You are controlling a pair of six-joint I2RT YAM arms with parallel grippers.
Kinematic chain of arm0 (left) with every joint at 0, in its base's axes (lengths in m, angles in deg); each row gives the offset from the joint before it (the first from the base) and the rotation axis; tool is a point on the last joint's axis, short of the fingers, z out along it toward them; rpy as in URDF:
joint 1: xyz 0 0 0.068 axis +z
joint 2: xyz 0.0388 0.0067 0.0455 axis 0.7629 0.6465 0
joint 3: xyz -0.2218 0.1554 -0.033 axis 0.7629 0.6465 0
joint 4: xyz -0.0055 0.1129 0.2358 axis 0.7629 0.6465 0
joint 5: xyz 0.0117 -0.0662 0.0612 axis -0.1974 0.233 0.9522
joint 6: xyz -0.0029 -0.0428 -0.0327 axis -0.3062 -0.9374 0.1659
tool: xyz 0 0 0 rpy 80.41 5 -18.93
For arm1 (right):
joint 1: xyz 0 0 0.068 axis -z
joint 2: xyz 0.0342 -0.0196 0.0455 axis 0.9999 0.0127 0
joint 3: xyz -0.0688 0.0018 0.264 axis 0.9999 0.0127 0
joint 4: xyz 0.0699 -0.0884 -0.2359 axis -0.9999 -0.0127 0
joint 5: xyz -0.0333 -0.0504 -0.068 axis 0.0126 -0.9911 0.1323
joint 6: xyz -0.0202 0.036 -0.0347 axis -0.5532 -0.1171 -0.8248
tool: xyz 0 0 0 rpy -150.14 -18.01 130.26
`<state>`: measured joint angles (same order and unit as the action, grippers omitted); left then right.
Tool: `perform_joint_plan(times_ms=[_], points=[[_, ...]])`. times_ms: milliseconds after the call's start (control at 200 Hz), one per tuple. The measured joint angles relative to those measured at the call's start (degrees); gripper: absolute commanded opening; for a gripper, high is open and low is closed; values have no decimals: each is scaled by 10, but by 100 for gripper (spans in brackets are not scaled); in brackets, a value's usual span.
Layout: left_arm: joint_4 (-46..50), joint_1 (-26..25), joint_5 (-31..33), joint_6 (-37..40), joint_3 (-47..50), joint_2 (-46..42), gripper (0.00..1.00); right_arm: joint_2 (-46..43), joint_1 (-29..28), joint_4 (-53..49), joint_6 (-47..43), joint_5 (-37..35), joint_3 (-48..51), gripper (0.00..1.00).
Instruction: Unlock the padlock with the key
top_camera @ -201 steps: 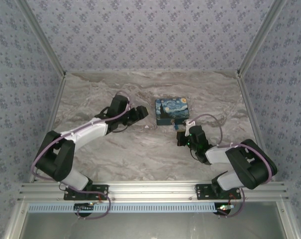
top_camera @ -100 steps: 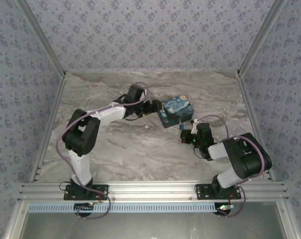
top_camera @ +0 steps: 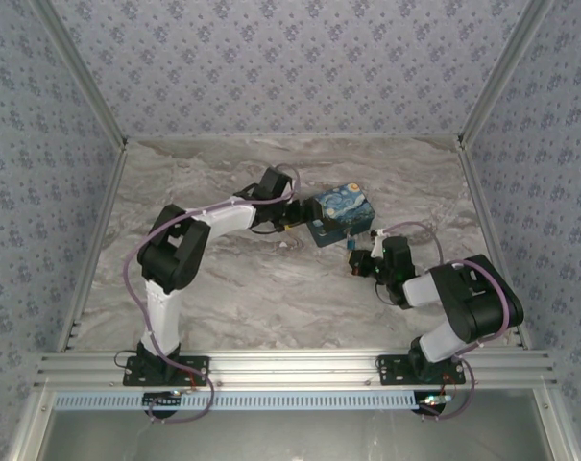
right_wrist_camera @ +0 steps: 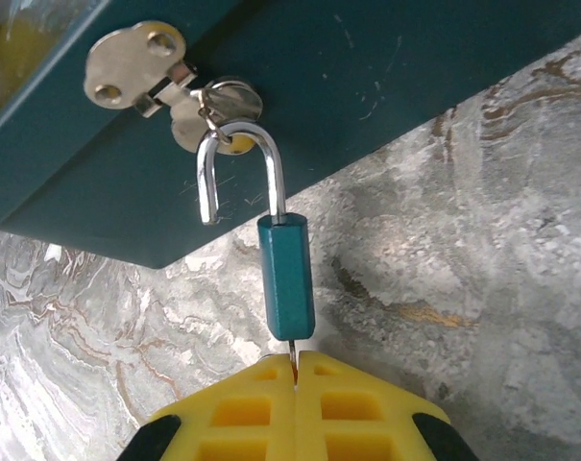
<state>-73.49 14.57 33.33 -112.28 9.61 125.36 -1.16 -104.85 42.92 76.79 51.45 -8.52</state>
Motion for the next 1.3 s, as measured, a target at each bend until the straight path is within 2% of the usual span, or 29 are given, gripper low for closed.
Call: perform_joint_plan(times_ms=[190, 385, 550, 720, 939, 1299], points=[[-3, 2, 7, 4, 1, 0, 85, -22, 28, 4, 9, 7, 15, 29], [-31, 11, -5, 4, 20, -5, 83, -89, 62, -34, 8, 26, 32, 50], [-37, 16, -4, 4, 32, -13, 82, -155, 90, -66, 9, 78, 24, 71], [-54, 17, -3, 3, 47, -18, 82, -147, 121, -73, 20, 152, -18, 88], [-67, 18, -3, -1, 65, -28, 81, -59, 122, -59, 36, 213, -65, 91], [-80, 18, -3, -3, 73, -30, 81, 71, 89, -48, 30, 242, -153, 86]])
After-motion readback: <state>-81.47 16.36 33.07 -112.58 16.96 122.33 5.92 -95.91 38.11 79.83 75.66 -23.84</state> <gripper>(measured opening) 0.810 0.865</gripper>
